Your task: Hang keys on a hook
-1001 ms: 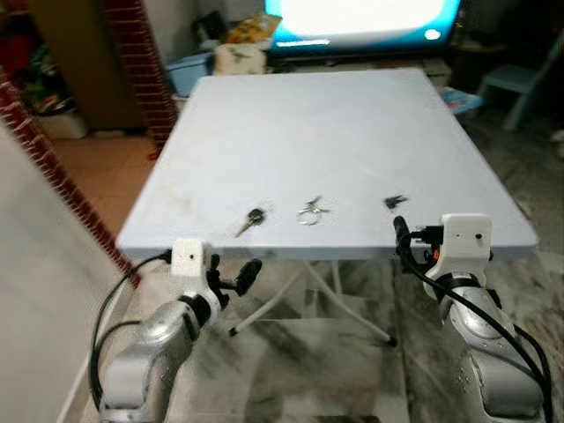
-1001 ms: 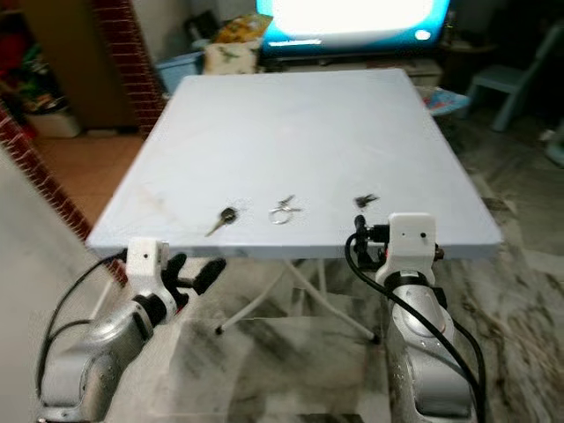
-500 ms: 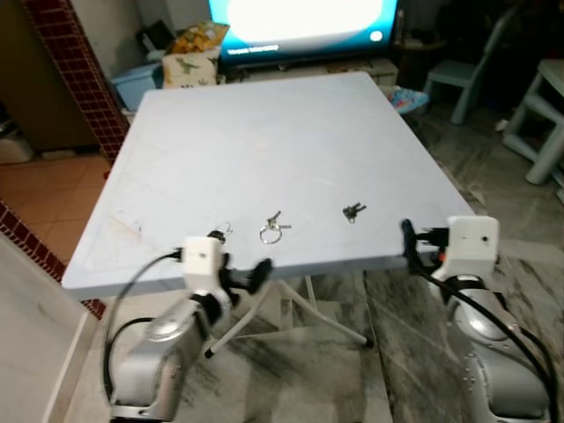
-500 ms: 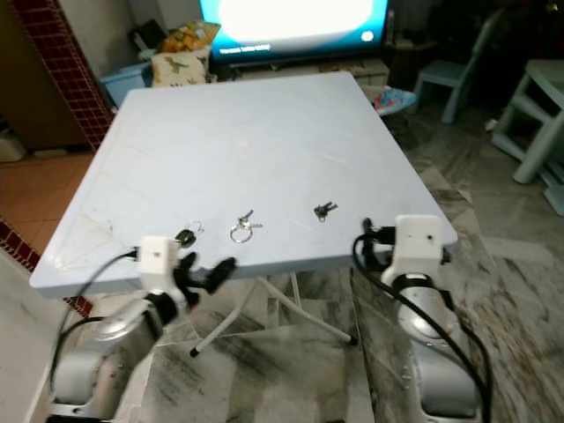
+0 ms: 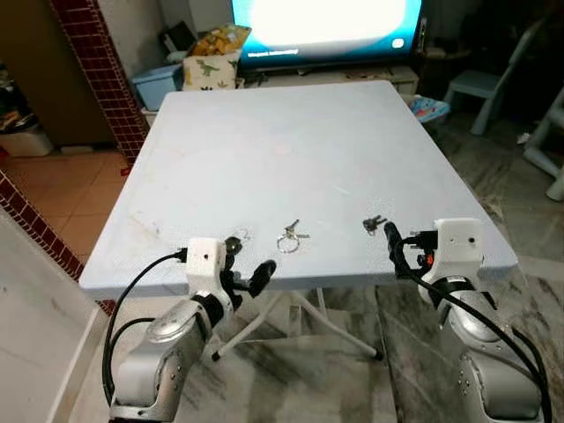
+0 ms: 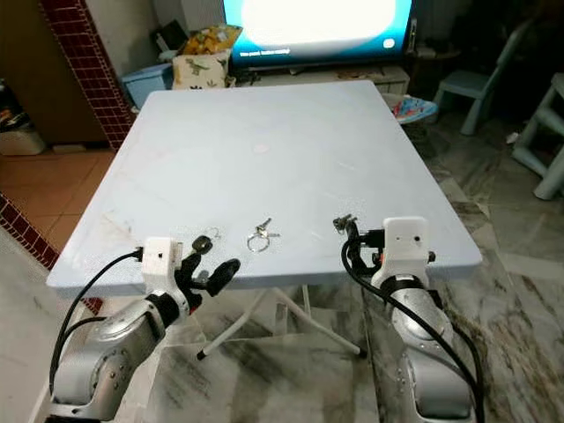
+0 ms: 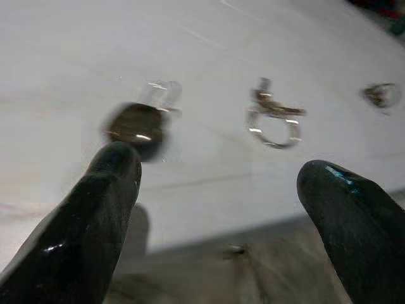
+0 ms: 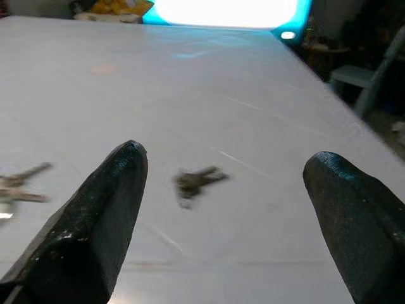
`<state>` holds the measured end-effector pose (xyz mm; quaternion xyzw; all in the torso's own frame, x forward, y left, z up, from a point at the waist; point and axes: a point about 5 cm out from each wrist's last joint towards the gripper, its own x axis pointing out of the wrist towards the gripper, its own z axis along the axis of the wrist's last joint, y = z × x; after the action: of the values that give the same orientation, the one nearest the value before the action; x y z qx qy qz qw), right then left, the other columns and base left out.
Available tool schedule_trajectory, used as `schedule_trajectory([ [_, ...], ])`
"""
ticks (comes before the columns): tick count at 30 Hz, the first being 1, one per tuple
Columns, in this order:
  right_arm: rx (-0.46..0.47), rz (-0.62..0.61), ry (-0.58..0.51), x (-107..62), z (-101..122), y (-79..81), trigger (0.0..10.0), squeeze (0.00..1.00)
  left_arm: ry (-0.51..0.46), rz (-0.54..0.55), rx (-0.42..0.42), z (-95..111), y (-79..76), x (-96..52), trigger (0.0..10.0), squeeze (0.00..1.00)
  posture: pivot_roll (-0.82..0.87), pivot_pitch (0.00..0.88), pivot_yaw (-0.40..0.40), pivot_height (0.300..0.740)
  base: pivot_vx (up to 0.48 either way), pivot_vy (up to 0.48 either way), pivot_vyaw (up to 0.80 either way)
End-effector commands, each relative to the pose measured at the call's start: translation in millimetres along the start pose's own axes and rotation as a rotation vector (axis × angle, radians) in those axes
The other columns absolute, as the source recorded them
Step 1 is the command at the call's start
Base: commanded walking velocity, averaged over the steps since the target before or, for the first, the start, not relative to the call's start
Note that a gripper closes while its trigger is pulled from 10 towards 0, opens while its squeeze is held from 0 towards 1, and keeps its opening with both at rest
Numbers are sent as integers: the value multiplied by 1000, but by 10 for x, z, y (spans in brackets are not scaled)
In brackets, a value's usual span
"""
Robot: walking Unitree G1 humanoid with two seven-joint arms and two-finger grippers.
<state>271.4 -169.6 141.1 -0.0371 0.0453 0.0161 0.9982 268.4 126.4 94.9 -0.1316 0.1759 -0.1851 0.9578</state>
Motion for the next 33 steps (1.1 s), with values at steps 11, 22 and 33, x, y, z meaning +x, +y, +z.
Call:
schedule_trajectory([
  [11, -4, -4, -17, -14, 32, -24, 10000, 0, -2, 7, 21, 8, 6, -7, 10000, 0, -87, 62, 62, 740, 349, 0, 0],
  [22, 16, 68, 39, -87, -80, 99, 10000, 0, -12, 29, 84, 50, 65, -164, 10000, 0, -80, 72, 66, 740, 0, 0, 0],
  [33, 24, 85, 121, -111, -228, 158, 10000, 0, -6, -51, 108, -18, -49, -328, 10000, 0, -60, 83, 73, 740, 0, 0, 0],
])
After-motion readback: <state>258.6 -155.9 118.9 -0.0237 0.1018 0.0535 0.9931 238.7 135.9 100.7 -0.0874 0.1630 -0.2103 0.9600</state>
